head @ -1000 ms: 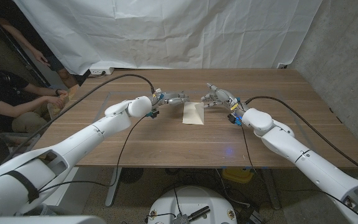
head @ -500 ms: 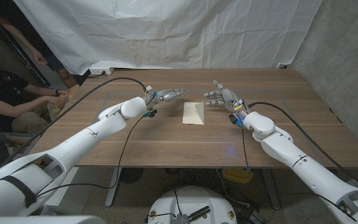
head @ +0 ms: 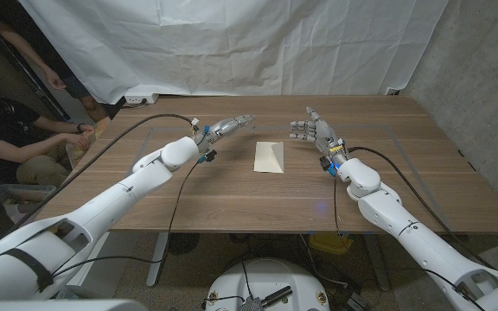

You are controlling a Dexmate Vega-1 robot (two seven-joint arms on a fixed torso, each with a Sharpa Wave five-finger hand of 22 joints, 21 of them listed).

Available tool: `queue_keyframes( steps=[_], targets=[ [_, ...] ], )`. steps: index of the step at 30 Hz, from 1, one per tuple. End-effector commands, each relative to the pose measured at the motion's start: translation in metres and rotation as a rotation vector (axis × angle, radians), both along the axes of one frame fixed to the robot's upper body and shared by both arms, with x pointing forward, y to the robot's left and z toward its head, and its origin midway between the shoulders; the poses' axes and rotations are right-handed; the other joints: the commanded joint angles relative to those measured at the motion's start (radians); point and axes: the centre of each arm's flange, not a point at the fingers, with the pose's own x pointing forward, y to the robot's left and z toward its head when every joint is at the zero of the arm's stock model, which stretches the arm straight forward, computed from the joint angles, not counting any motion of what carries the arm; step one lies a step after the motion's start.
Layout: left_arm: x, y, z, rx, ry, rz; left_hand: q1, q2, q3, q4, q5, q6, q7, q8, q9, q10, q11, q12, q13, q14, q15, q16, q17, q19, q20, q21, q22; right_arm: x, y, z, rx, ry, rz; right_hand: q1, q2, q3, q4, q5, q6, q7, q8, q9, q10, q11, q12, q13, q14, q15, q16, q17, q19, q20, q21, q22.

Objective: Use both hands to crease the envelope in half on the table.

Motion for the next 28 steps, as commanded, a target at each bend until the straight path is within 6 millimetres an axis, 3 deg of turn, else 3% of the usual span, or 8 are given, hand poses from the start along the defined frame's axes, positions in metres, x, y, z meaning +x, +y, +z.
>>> queue_keyframes(
  steps=[1, 20, 28],
  targets=[
    [0.001, 0.011, 0.001, -0.178, 0.008, -0.084, 0.005, 0.099, 0.002, -0.005, 0.009, -0.009, 0.001, -0.003, 0.003, -0.012, 0.002, -0.005, 0.003, 0.001, 0.0, -0.005, 0.002, 0.002, 0.002, 0.006, 0.002, 0.008, -0.004, -0.003, 0.152, -0.024, -0.002, 0.015, -0.003, 0.001, -0.005, -0.007, -0.006, 0.013, -0.005, 0.002, -0.005, -0.001, 0.0, 0.003, -0.004, -0.002, 0.0, 0.0, -0.002, 0.001, -0.003, 0.005],
    [0.014, 0.028, 0.0, -0.318, 0.048, -0.167, 0.01, 0.097, 0.007, -0.009, 0.009, -0.047, 0.004, -0.008, 0.003, -0.032, 0.004, -0.008, 0.003, -0.005, 0.003, -0.007, 0.002, 0.002, 0.005, 0.005, 0.001, 0.012, -0.013, -0.001, 0.313, -0.066, -0.027, 0.025, -0.015, 0.003, -0.018, -0.011, -0.016, 0.008, -0.003, 0.001, -0.018, 0.001, 0.002, 0.003, -0.022, -0.011, 0.001, -0.001, -0.022, -0.001, -0.002, 0.004],
    [0.019, 0.022, 0.0, -0.32, 0.058, -0.178, 0.012, 0.095, 0.009, -0.01, 0.01, -0.059, 0.009, -0.007, 0.002, -0.041, 0.005, -0.009, 0.002, -0.011, 0.011, -0.009, 0.001, -0.001, 0.006, 0.003, 0.001, 0.008, -0.017, -0.005, 0.322, -0.075, -0.035, 0.027, -0.018, 0.003, -0.021, -0.012, -0.015, 0.009, -0.001, 0.001, -0.017, -0.001, 0.004, 0.003, -0.021, -0.011, 0.003, -0.001, -0.022, -0.003, -0.001, 0.004]
  ],
)
